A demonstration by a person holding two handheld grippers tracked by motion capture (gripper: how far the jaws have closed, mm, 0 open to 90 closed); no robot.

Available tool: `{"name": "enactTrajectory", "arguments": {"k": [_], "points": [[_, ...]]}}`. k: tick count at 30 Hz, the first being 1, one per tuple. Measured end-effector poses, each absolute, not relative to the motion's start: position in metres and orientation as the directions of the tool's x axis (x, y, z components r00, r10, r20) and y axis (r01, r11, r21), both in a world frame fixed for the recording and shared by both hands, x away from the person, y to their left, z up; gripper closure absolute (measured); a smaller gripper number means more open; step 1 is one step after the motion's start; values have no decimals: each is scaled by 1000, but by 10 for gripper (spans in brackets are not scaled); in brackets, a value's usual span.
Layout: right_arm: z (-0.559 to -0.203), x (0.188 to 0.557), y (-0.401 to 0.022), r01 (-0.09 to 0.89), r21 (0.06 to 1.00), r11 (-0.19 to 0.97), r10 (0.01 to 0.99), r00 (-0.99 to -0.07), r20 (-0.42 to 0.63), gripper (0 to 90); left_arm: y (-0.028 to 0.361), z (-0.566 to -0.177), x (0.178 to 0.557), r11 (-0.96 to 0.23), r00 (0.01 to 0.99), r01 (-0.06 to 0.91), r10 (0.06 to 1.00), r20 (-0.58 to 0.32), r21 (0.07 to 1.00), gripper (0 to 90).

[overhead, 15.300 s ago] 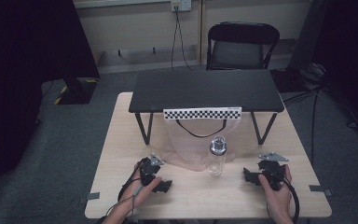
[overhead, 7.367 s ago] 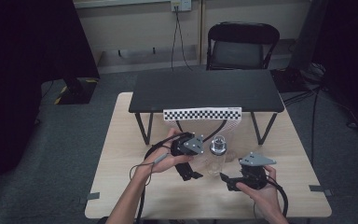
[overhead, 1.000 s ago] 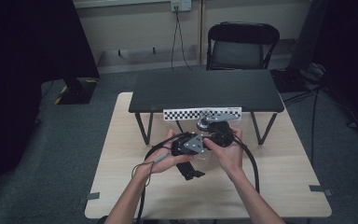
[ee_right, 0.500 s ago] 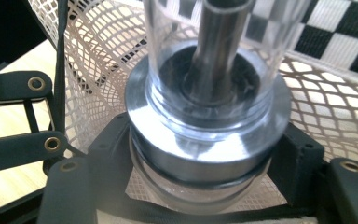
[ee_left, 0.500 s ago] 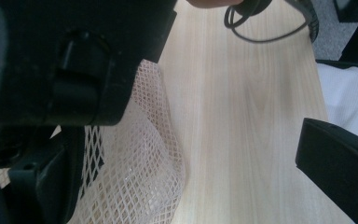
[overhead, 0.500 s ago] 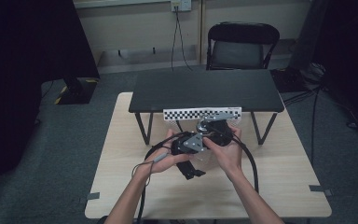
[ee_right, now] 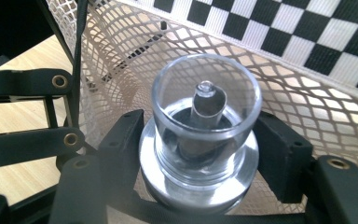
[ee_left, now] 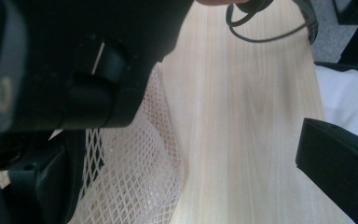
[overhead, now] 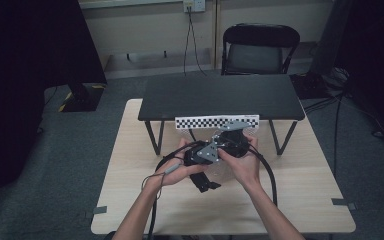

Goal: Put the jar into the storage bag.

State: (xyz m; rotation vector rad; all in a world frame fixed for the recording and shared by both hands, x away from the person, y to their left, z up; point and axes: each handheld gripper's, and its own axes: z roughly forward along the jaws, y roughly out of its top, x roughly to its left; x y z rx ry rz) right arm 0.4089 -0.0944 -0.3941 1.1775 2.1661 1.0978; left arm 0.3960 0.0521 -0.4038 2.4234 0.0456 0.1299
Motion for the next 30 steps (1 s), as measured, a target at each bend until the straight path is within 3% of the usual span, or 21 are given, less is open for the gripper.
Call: {"name": "enactTrajectory", "arguments": {"k": [7, 14, 22, 30], "points": [[-399, 412, -98, 497, 822, 279, 851, -524, 27, 298, 53, -404, 399, -750, 994, 10, 80, 77, 661, 31], [-393, 410, -105, 493, 840, 225, 863, -501, 63, 151, 55, -403, 403, -732, 992, 28, 104, 71, 681, 56], [-390, 409, -110, 499, 845, 191, 848, -518, 114, 102, 63, -398, 406, -711, 988, 40, 133, 78, 702, 52], [-385, 401, -111, 481, 855, 196, 839, -533, 108, 87, 72, -392, 406, -674, 969, 71, 222, 111, 735, 25]]}}
